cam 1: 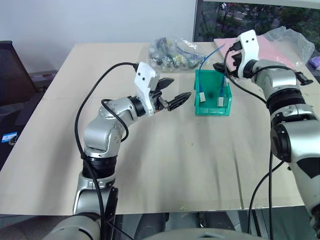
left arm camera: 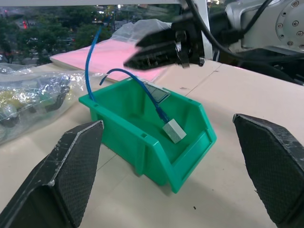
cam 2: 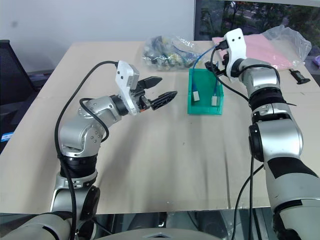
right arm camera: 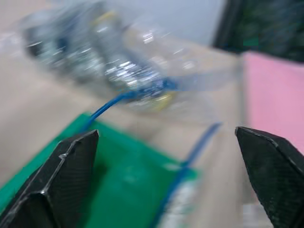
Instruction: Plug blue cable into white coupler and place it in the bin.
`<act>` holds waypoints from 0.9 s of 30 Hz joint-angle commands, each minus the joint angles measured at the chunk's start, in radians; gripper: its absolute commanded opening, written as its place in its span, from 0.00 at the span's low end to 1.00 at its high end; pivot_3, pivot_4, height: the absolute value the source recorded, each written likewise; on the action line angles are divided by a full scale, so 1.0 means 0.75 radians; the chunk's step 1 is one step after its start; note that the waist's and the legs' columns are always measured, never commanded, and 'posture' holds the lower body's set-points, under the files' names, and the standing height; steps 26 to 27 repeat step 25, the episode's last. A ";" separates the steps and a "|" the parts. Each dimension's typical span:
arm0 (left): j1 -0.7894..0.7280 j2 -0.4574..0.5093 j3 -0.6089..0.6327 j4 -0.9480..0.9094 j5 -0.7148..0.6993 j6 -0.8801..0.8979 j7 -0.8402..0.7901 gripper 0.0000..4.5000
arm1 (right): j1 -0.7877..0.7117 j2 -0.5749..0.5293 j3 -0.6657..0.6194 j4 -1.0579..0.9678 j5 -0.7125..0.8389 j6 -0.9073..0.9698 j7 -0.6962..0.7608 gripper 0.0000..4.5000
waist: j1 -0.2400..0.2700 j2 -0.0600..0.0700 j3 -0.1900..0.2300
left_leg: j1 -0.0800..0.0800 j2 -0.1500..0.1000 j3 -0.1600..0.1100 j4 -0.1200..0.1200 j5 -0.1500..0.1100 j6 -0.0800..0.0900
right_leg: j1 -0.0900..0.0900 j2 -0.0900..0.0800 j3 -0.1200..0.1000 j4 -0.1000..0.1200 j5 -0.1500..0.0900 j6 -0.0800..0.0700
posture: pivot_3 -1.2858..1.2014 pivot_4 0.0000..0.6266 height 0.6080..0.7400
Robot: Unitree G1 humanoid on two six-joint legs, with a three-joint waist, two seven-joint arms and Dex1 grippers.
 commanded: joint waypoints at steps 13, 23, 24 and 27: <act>0.447 0.041 0.082 -0.214 0.062 -0.245 0.148 1.00 | 1.235 -0.218 -0.380 -1.394 0.477 0.114 0.499 0.95 | 0.003 0.002 0.001 | -0.001 0.003 0.004 0.000 0.000 0.001 | -0.001 -0.003 0.008 0.000 0.000 0.000 | 0.52 0.24 1.00; 1.053 0.141 0.143 -0.276 0.164 -0.505 0.140 1.00 | 1.826 -0.210 -0.514 -1.483 0.503 -0.085 0.586 0.98 | 0.011 0.004 0.004 | 0.021 0.002 0.004 -0.003 -0.005 0.008 | 0.018 -0.006 0.012 -0.001 0.001 -0.001 | 0.52 0.24 1.00; 1.087 0.148 0.116 -0.273 0.196 -0.528 0.141 1.00 | 1.852 -0.207 -0.504 -1.471 0.488 -0.114 0.595 0.98 | 0.011 0.005 0.004 | 0.025 0.002 0.004 -0.003 -0.005 0.008 | 0.023 -0.006 0.012 -0.002 0.001 -0.001 | 0.52 0.24 1.00; 1.110 0.152 0.094 -0.275 0.215 -0.545 0.140 1.00 | 1.869 -0.202 -0.497 -1.453 0.477 -0.139 0.596 0.98 | 0.011 0.005 0.004 | 0.027 0.002 0.005 -0.003 -0.005 0.008 | 0.025 -0.006 0.012 -0.003 0.001 -0.001 | 0.52 0.24 1.00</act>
